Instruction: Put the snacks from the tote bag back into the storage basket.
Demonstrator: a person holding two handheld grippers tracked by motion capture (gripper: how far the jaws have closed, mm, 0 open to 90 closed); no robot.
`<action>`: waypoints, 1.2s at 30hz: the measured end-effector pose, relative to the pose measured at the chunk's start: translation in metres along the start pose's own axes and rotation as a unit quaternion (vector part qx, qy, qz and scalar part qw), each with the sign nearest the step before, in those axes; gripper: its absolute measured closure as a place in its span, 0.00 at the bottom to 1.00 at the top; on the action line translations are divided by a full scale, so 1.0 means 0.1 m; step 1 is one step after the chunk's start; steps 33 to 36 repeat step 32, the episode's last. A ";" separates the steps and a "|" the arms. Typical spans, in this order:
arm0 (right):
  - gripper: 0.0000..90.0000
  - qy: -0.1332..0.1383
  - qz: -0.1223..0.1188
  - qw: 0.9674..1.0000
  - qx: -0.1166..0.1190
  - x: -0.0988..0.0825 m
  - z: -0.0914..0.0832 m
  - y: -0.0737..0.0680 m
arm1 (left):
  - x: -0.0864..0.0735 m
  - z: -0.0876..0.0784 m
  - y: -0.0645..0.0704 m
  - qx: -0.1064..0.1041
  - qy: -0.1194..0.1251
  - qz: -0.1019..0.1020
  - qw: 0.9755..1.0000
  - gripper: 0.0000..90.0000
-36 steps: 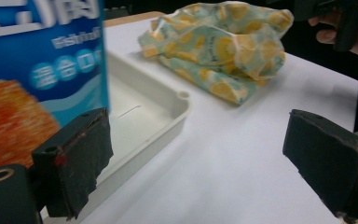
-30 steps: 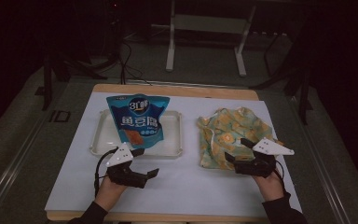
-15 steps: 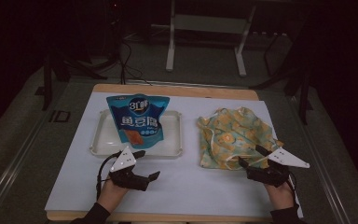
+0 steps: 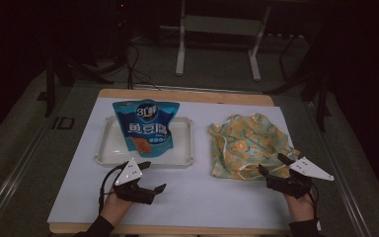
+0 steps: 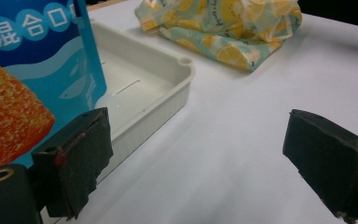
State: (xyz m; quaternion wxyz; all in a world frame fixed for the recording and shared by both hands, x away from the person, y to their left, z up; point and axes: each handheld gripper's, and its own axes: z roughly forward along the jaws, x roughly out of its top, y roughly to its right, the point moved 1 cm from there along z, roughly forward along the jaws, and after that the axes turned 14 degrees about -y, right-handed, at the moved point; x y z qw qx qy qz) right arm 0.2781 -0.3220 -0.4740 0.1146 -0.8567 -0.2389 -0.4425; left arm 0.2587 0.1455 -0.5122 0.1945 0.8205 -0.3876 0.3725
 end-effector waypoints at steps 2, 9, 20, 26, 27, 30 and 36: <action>0.17 0.001 0.001 1.000 -0.001 0.00 0.00 0.01 | 0.00 0.00 0.00 0.000 0.000 0.000 1.000 0.10; 0.17 -0.008 0.003 1.000 0.004 -0.02 0.04 0.01 | -0.02 0.03 0.02 -0.008 0.002 0.002 1.000 0.10; 0.17 -0.010 0.005 1.000 0.006 -0.03 0.06 0.02 | -0.02 0.03 0.00 -0.009 0.006 -0.002 1.000 0.10; 0.17 -0.011 0.006 1.000 0.008 -0.04 0.07 0.03 | -0.03 0.03 0.00 -0.007 0.007 -0.002 1.000 0.10; 0.17 -0.011 0.006 1.000 0.008 -0.04 0.07 0.03 | -0.03 0.03 0.00 -0.007 0.007 -0.003 1.000 0.10; 0.17 -0.010 0.006 1.000 0.008 -0.04 0.06 0.03 | -0.02 0.03 0.00 -0.008 0.007 -0.002 1.000 0.10; 0.17 -0.009 0.006 1.000 0.008 -0.03 0.06 0.04 | -0.03 0.03 0.00 -0.007 0.007 -0.002 1.000 0.10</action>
